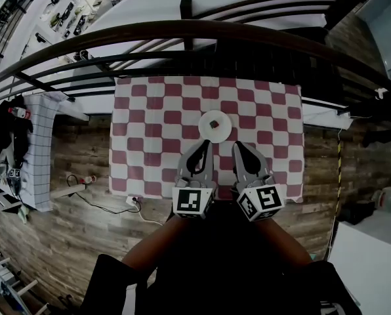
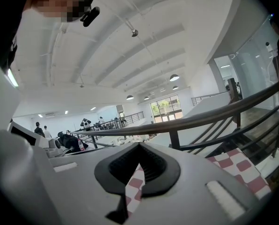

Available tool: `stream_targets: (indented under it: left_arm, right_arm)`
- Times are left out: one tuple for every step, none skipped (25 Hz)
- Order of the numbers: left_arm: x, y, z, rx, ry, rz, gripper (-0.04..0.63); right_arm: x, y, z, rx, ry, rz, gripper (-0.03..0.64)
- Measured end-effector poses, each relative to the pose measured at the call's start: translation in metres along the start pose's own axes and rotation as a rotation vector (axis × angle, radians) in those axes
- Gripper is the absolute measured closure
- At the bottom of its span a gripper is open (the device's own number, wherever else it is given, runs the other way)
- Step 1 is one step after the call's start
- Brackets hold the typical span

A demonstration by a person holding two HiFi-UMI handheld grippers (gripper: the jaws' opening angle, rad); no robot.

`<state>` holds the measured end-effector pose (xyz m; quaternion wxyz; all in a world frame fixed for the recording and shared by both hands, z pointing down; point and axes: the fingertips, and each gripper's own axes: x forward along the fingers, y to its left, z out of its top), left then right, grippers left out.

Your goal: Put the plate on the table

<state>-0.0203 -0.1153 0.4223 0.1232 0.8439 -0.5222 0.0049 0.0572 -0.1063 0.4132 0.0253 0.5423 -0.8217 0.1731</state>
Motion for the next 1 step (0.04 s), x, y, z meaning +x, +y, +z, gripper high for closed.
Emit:
stream_targets:
  left_arm:
    - [-0.0003,-0.0009,0.0009,0.001,0.001,-0.001,0.584]
  right_arm:
    - [-0.0006,-0.0003,-0.0002,0.002,0.001,0.0,0.62]
